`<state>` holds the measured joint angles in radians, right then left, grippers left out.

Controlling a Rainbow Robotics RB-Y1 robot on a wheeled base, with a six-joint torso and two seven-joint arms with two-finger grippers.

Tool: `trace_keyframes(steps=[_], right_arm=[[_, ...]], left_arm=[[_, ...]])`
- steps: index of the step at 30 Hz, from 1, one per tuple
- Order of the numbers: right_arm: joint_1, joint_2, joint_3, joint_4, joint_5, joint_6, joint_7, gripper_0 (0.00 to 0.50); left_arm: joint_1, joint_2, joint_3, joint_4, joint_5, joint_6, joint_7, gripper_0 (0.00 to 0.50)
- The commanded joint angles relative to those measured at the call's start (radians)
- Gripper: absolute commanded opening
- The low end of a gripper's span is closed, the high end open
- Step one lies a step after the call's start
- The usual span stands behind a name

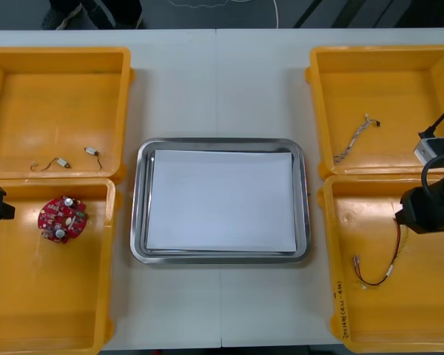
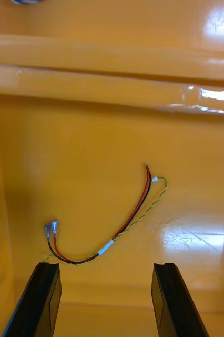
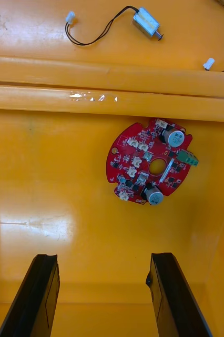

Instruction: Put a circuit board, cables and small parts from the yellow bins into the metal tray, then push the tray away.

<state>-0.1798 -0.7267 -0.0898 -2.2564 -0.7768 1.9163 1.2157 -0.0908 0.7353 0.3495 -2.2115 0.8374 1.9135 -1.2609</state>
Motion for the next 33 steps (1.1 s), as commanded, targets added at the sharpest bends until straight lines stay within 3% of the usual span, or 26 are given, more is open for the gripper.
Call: trace_keyframes(steps=[1,5,9,18,23,33], right_arm=[[0.005,-0.049,-0.004,0.005,-0.042,0.004,-0.042,0.500],[-0.007,-0.046,-0.061,0.009,-0.125,0.004,-0.088,0.500],[-0.006,-0.049,-0.064,0.008,-0.148,0.004,-0.196,0.500],[-0.006,-0.049,-0.045,0.037,-0.154,0.004,-0.415,0.500],[0.033,-0.049,-0.014,0.037,-0.130,0.004,-0.539,0.500],[0.118,-0.048,-0.005,0.037,-0.082,0.004,-0.630,0.500]], left_arm=[[0.011,0.032,0.003,-0.028,0.006,0.006,-0.086,0.500],[0.017,-0.004,-0.015,-0.017,0.012,0.006,-0.086,0.500],[-0.001,-0.005,-0.024,-0.017,0.014,0.006,-0.084,0.500],[-0.026,-0.010,-0.101,-0.013,-0.027,0.006,-0.075,0.500],[-0.029,-0.054,-0.118,0.009,-0.055,0.006,-0.083,0.500],[-0.069,-0.079,-0.201,0.084,-0.098,-0.021,-0.118,0.500]])
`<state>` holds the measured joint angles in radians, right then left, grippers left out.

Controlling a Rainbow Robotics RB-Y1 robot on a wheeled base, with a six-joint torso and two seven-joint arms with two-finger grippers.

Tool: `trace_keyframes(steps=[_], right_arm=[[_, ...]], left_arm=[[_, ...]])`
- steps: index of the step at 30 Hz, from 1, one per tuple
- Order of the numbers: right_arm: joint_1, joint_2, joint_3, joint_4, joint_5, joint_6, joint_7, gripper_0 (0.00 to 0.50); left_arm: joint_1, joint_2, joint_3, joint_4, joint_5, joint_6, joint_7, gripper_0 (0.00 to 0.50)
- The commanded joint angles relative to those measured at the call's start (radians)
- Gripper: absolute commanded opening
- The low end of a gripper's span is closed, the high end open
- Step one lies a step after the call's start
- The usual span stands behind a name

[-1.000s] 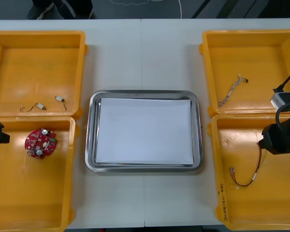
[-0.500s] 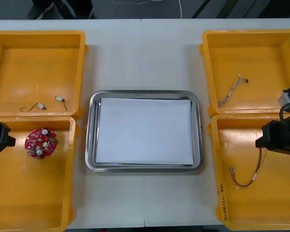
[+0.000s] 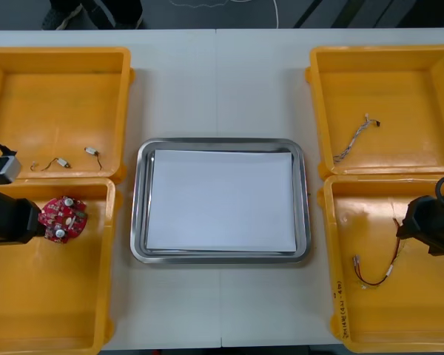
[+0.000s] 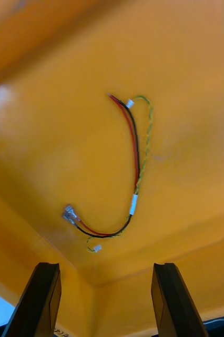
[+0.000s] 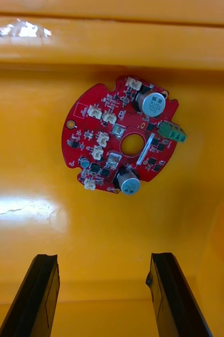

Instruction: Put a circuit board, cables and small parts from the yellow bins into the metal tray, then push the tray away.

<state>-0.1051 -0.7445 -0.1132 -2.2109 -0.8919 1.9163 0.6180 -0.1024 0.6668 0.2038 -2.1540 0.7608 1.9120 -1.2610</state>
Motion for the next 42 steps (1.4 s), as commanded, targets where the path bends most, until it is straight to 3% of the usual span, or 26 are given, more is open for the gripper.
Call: trace_keyframes(steps=[1,7,12,20,27,42], right_arm=[[0.056,-0.030,0.023,-0.007,0.041,0.004,-0.035,0.500],[0.094,-0.010,0.033,-0.007,0.117,-0.051,-0.041,0.500],[0.094,0.019,0.112,0.004,0.263,-0.106,-0.054,0.500],[0.096,0.070,0.196,0.088,0.372,-0.218,-0.064,0.500],[0.094,0.082,0.198,0.155,0.317,-0.290,-0.058,0.500],[0.107,0.080,0.195,0.168,0.260,-0.296,-0.052,0.500]], left_arm=[[-0.066,-0.010,-0.066,0.040,-0.026,-0.027,-0.123,0.500],[-0.082,-0.024,-0.100,0.075,-0.049,-0.064,-0.183,0.500],[-0.082,-0.061,-0.098,0.097,-0.075,-0.096,-0.227,0.500],[-0.080,-0.096,-0.087,0.132,-0.123,-0.120,-0.314,0.500],[-0.077,-0.104,-0.089,0.137,-0.127,-0.123,-0.342,0.500],[-0.057,-0.138,-0.087,0.151,-0.163,-0.157,-0.387,0.500]])
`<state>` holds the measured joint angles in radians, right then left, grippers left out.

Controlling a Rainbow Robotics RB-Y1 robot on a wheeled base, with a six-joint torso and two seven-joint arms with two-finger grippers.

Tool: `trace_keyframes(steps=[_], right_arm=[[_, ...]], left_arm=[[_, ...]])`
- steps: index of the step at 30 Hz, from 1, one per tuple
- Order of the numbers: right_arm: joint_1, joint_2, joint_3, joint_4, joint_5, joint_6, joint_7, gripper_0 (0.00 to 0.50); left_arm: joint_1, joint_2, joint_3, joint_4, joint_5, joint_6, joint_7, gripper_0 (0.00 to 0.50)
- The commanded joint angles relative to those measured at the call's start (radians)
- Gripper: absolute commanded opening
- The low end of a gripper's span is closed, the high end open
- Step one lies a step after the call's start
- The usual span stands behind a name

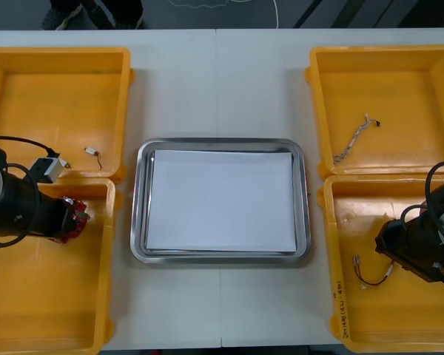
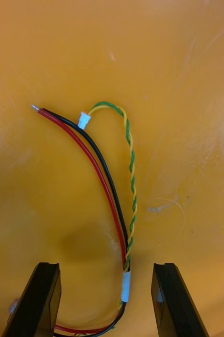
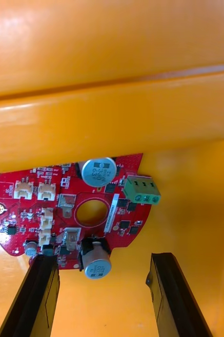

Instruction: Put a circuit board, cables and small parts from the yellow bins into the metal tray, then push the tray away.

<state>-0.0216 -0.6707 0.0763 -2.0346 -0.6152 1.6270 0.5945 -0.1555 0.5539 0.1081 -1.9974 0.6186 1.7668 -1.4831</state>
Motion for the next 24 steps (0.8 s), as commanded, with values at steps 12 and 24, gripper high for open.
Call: trace_keyframes(steps=[12,24], right_arm=[[0.068,-0.018,0.008,-0.009,-0.061,-0.050,0.001,0.500],[0.103,-0.021,0.008,-0.009,-0.064,-0.116,0.013,0.500]], left_arm=[[0.022,-0.034,0.008,-0.006,-0.039,-0.033,-0.177,0.500],[0.047,-0.035,0.007,-0.006,-0.054,-0.036,-0.178,0.500]])
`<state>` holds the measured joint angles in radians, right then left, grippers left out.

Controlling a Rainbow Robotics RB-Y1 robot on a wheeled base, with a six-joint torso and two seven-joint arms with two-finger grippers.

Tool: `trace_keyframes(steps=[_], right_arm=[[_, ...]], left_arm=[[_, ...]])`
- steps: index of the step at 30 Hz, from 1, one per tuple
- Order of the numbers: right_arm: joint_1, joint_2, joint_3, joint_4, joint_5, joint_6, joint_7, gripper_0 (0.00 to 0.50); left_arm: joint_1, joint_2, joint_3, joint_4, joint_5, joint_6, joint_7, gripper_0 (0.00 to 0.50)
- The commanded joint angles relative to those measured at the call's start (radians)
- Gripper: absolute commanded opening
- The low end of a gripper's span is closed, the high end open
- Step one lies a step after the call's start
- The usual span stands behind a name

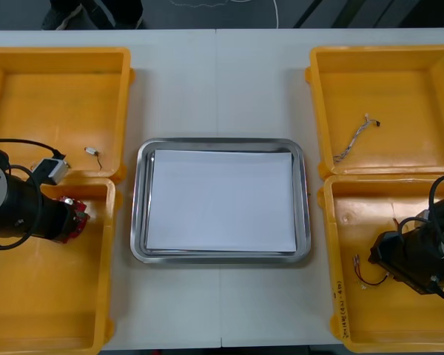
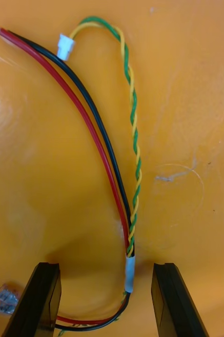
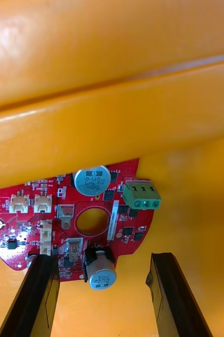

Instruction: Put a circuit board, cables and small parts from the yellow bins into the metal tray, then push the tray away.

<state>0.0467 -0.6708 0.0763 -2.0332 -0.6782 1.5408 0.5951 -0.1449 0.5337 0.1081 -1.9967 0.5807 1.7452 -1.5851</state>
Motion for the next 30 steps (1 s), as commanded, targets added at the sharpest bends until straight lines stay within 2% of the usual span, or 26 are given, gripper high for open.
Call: trace_keyframes(steps=[1,12,17,18,20,21,22,30], right_arm=[[0.036,-0.021,0.008,-0.010,0.000,-0.033,0.015,0.500],[0.041,-0.021,0.010,0.039,-0.011,-0.077,0.049,0.500],[0.041,-0.021,0.014,0.067,-0.018,-0.131,0.060,0.500],[0.041,-0.021,0.014,0.067,-0.018,-0.133,0.061,0.448],[0.041,-0.021,0.014,0.067,-0.021,-0.131,0.063,0.226],[0.041,-0.021,0.014,0.067,-0.023,-0.131,0.063,0.066],[0.042,-0.021,0.014,0.067,-0.023,-0.131,0.063,0.000],[0.042,-0.023,0.014,0.067,-0.030,-0.131,0.065,0.000]], left_arm=[[0.039,-0.014,0.007,-0.007,-0.016,-0.020,-0.076,0.500],[0.054,-0.014,0.005,-0.007,-0.018,-0.030,-0.093,0.500],[0.054,-0.014,0.001,-0.007,-0.021,-0.033,-0.099,0.500],[0.054,-0.015,-0.002,-0.007,-0.024,-0.033,-0.099,0.500],[0.054,-0.014,-0.004,-0.007,-0.027,-0.033,-0.099,0.500],[0.056,-0.014,-0.007,-0.007,-0.028,-0.033,-0.101,0.500],[0.054,-0.015,-0.008,-0.007,-0.028,-0.035,-0.101,0.500],[0.054,-0.014,-0.016,-0.007,-0.035,-0.036,-0.105,0.500]])
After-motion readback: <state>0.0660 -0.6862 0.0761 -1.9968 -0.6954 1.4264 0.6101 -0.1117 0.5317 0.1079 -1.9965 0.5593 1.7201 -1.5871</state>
